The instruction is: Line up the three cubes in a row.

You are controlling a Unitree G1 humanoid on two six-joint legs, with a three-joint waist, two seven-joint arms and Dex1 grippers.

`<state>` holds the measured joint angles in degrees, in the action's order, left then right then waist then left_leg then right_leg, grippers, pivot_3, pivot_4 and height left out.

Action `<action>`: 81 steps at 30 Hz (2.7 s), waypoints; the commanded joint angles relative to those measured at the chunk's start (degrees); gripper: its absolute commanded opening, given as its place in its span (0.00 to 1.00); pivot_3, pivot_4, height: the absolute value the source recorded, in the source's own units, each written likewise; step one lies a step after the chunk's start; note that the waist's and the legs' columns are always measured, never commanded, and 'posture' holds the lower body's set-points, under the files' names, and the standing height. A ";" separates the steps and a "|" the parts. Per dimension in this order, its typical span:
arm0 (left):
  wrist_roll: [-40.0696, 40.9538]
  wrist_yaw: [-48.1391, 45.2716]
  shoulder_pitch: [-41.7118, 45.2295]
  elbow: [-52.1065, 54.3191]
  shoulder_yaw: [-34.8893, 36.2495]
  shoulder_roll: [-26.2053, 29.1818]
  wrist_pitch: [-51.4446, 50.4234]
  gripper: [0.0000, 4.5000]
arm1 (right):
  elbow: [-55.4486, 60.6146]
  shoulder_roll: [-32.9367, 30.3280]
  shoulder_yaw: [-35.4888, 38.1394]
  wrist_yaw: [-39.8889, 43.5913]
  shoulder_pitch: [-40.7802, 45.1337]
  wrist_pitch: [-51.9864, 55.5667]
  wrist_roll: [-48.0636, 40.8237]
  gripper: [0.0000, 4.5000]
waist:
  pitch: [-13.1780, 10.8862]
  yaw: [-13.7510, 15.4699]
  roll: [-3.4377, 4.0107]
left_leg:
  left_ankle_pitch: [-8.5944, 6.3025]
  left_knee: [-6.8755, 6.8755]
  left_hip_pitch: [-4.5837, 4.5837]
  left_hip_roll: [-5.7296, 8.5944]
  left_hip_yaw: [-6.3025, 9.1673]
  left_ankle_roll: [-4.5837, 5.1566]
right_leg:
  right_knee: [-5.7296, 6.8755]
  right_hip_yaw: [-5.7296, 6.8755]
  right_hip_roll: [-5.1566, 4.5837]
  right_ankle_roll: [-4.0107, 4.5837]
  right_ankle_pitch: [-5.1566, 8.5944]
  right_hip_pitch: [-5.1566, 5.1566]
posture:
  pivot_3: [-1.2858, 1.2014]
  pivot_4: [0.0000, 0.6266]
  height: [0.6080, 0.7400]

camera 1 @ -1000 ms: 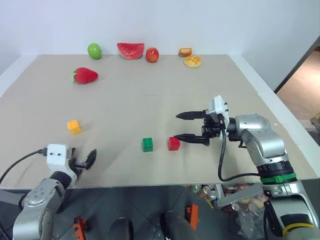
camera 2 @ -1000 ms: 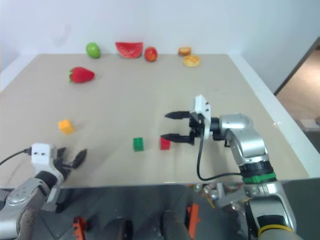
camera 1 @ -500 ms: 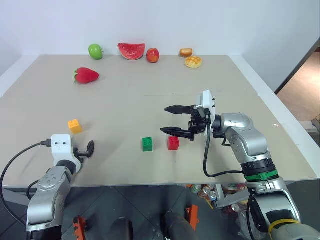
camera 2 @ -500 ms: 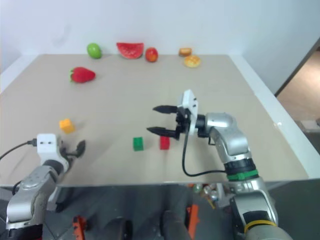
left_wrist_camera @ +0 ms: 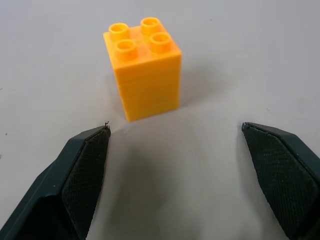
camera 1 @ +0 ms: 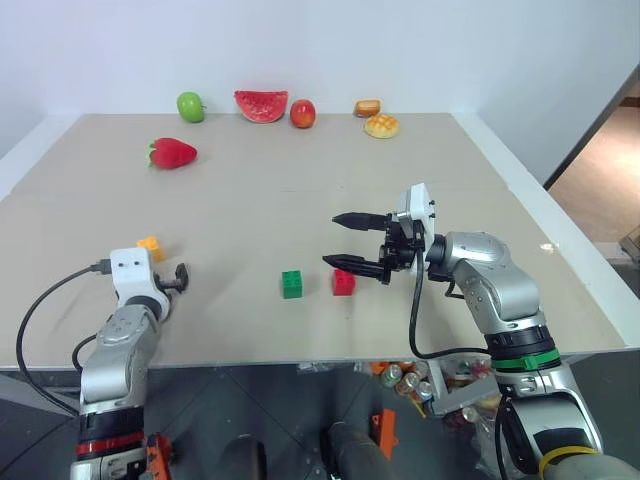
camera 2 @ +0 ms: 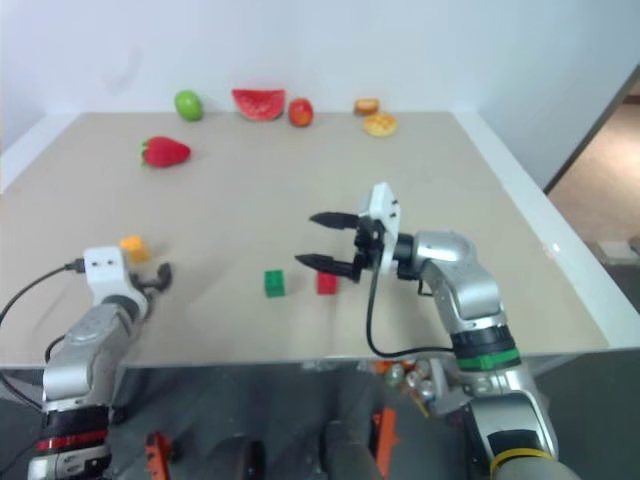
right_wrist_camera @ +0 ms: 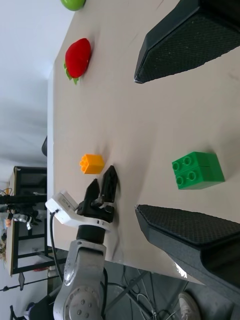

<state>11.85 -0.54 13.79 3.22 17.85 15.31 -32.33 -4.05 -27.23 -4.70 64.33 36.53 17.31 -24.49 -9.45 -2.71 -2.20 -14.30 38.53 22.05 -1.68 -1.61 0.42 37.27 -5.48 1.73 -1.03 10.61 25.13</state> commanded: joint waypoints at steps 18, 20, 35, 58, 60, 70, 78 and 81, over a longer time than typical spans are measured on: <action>-2.66 0.57 4.92 -6.67 -0.80 1.83 7.20 0.29 | -1.55 -0.44 0.94 -0.28 0.38 -2.73 1.55 0.90 | -0.01 -0.08 -0.02 | -0.05 -0.21 0.26 -0.02 0.00 -0.09 | -0.12 -0.03 -0.02 -0.34 -0.04 0.20 | 0.52 0.24 1.00; -2.96 -4.90 3.92 -6.09 -3.82 3.36 10.75 0.29 | -1.84 -0.39 0.81 -0.28 0.41 -2.92 1.86 0.90 | -0.01 -0.08 -0.03 | -0.06 -0.21 0.27 -0.01 0.00 -0.10 | -0.13 -0.03 -0.03 -0.34 -0.03 0.19 | 0.52 0.24 1.00; 3.10 -62.40 1.50 -16.88 -18.04 21.99 37.71 0.29 | 1.67 -5.41 4.42 -0.95 -1.90 -1.09 0.47 0.90 | -0.03 0.00 -0.01 | -0.12 -0.45 0.26 -0.04 -0.10 -0.17 | -0.18 0.00 -0.07 0.10 0.39 0.31 | 0.52 0.24 1.00; -0.46 -80.96 18.41 -40.17 -23.58 17.84 45.06 0.29 | 14.95 -15.93 10.65 -0.64 -15.18 8.07 -6.49 0.90 | -0.03 0.26 -0.01 | -0.14 -0.18 0.39 0.11 -0.04 -0.11 | -0.18 -0.02 -0.23 -0.21 0.44 0.19 | 0.52 0.24 1.00; -0.63 -82.00 18.61 -40.22 -23.81 17.91 45.72 0.29 | 14.47 -16.12 10.57 -0.48 -14.72 8.09 -6.38 0.90 | -0.03 0.26 -0.01 | -0.17 -0.19 0.39 0.13 -0.04 -0.09 | -0.18 -0.03 -0.25 -0.29 0.45 0.19 | 0.52 0.24 1.00; -1.90 -84.41 21.01 -44.99 -23.51 18.81 49.98 0.29 | 13.99 -16.51 9.98 0.00 -14.04 8.28 -5.94 0.90 | -0.03 0.26 -0.01 | -0.38 -0.19 0.41 0.12 -0.01 0.07 | -0.18 0.03 -0.24 -0.51 0.53 0.20 | 0.52 0.24 1.00; -1.60 -85.44 22.50 -46.50 -23.72 17.70 50.49 0.29 | 13.53 -16.83 10.19 0.08 -14.11 8.05 -5.71 0.90 | -0.03 0.14 -0.01 | -0.38 -0.16 0.38 0.10 0.00 0.07 | -0.16 0.02 -0.19 -0.47 0.50 0.19 | 0.52 0.24 1.00; -1.49 -85.48 22.60 -46.02 -23.84 17.14 50.13 0.29 | 13.59 -16.69 9.96 -0.13 -14.15 7.96 -5.60 0.90 | -0.02 0.27 -0.01 | -0.38 -0.15 0.39 0.11 0.00 0.07 | -0.16 0.02 -0.21 -0.48 0.49 0.18 | 0.52 0.24 1.00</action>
<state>11.18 -84.67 36.00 -43.27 -4.74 33.01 17.62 8.80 -43.35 4.74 63.94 21.34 25.77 -29.93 -9.48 -2.44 -2.21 -14.68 38.39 22.45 -1.56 -1.62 0.49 37.10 -5.46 1.50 -1.52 11.11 25.31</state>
